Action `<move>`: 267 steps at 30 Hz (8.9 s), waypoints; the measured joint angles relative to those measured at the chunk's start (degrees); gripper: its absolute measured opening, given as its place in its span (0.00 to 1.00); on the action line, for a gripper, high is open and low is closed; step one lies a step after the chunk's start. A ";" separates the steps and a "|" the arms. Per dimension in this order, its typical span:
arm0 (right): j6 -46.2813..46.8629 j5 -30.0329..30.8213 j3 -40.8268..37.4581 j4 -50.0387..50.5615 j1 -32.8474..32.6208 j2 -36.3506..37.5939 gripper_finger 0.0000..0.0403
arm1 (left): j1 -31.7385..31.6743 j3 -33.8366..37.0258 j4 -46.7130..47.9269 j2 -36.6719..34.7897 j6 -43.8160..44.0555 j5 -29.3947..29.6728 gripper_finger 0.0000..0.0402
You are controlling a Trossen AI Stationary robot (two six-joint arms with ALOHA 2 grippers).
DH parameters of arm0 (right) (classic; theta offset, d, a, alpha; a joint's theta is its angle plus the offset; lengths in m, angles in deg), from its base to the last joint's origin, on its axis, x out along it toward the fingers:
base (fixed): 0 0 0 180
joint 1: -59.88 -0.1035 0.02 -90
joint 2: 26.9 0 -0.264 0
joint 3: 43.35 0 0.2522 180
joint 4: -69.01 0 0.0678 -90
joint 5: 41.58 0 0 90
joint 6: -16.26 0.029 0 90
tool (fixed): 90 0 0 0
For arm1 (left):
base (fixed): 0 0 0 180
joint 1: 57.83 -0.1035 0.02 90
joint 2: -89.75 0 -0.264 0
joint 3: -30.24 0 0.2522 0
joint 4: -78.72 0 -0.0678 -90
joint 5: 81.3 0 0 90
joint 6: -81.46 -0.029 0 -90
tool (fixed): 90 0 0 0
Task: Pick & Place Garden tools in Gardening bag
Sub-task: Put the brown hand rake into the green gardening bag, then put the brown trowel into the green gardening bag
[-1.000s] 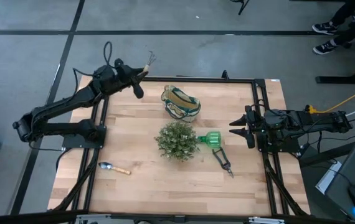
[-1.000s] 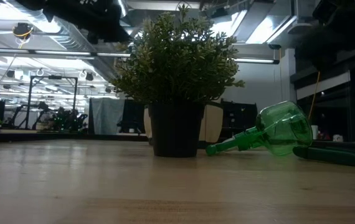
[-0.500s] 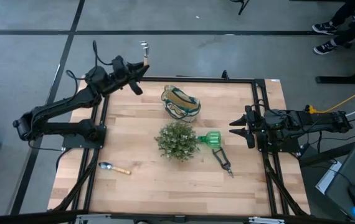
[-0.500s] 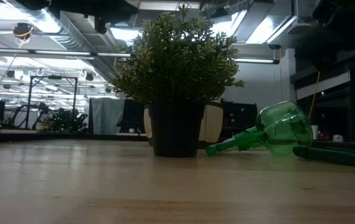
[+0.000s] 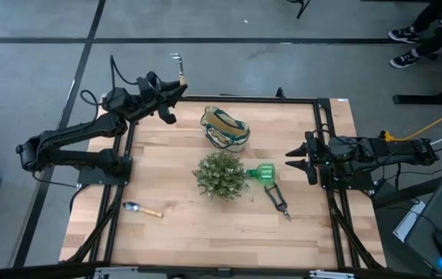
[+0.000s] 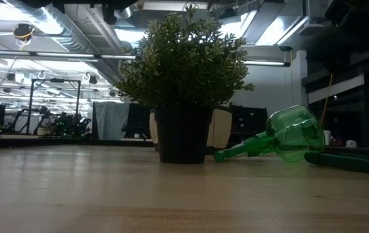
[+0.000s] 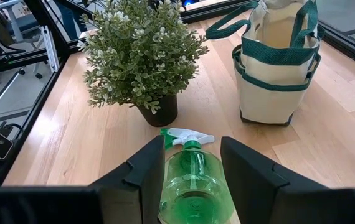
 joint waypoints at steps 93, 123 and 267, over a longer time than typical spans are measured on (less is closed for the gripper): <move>0.00 0.00 0.02 0.00 0.02 -0.01 0.40 | 4.62 -24.65 52.36 33.24 -70.41 8.14 0.17; 0.01 0.00 0.02 0.00 0.02 -0.01 0.40 | 6.50 -24.59 42.60 40.13 -70.75 5.19 0.20; 0.02 0.00 0.02 0.00 0.00 -0.02 0.40 | 67.32 -0.49 86.66 13.40 9.40 -2.95 0.45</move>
